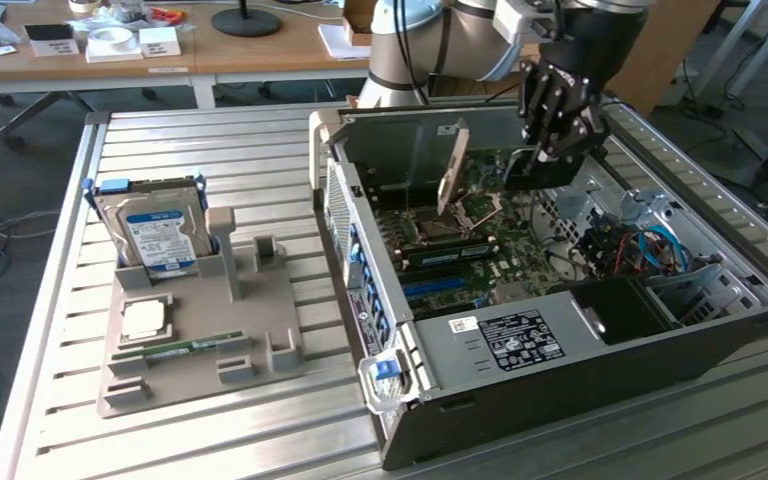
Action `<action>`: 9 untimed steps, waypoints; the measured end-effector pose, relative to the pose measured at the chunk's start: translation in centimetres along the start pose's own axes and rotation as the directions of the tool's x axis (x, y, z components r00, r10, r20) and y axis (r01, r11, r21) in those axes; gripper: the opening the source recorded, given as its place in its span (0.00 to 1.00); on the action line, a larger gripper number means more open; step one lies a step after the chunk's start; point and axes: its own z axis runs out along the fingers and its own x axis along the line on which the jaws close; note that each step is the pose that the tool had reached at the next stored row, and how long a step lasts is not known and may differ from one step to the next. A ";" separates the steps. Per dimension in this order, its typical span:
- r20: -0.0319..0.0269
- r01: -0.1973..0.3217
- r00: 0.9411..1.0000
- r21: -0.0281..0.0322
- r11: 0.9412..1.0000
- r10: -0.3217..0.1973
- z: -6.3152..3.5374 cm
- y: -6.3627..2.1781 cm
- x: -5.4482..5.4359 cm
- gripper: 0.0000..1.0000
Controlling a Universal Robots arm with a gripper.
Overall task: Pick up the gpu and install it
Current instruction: 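Insert the gpu into the slot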
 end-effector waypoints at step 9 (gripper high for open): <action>0.000 0.000 1.000 0.000 1.000 0.000 0.37 0.20 0.0 0.27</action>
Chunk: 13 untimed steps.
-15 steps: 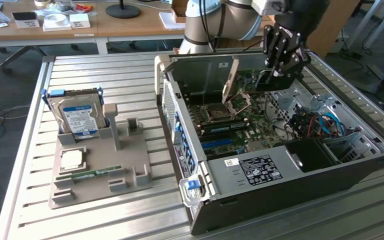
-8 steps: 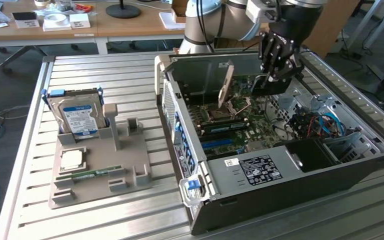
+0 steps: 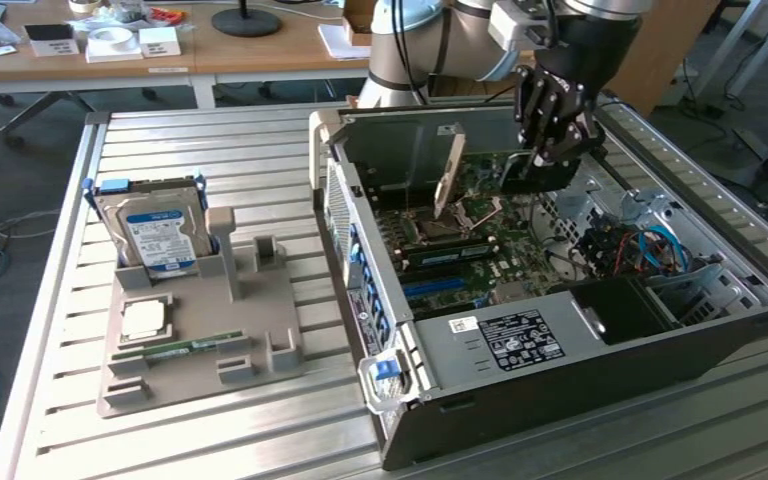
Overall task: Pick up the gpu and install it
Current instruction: 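Insert the gpu into the slot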
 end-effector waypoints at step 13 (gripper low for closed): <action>0.000 0.001 1.000 0.000 1.000 -0.001 1.62 0.86 0.5 0.27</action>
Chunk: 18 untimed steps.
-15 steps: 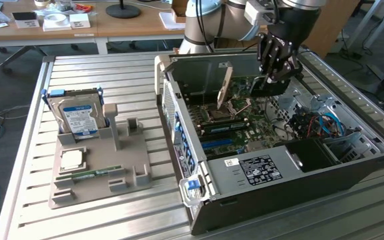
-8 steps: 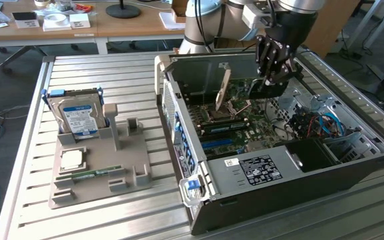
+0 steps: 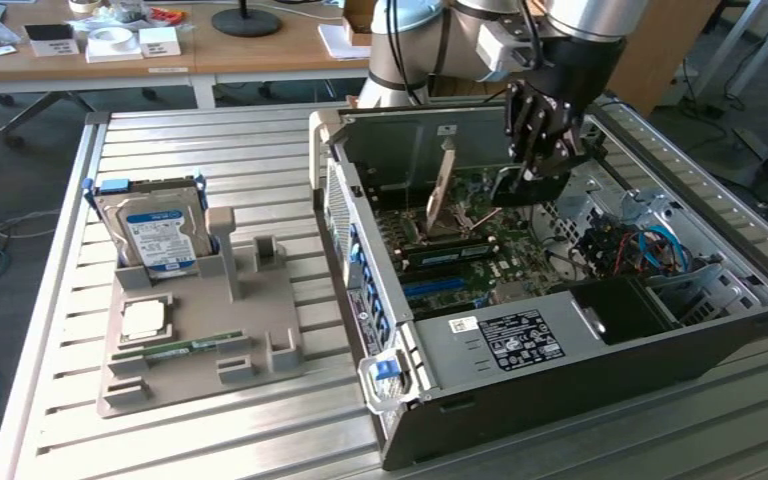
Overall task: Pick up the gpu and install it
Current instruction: 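Insert the gpu into the slot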
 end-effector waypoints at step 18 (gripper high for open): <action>0.000 0.002 1.000 0.000 1.000 -0.002 2.42 0.64 0.7 0.27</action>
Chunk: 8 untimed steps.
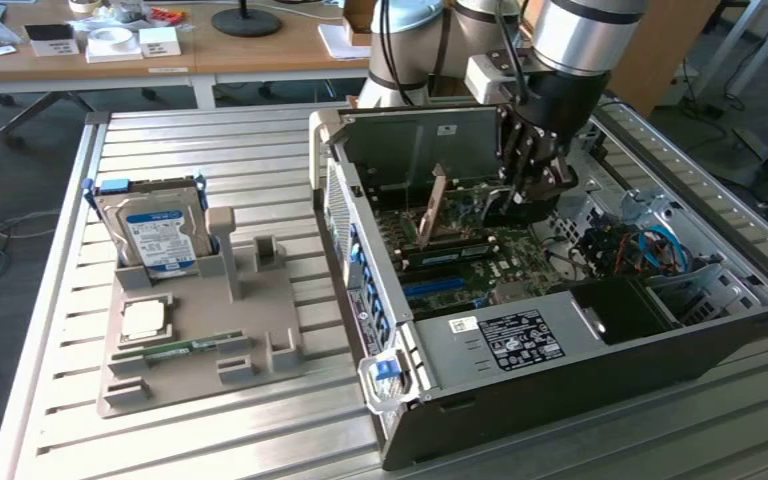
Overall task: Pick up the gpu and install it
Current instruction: 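Insert the gpu into the slot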
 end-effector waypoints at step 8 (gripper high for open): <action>0.000 0.000 1.000 0.000 1.000 0.000 1.31 0.04 0.0 0.27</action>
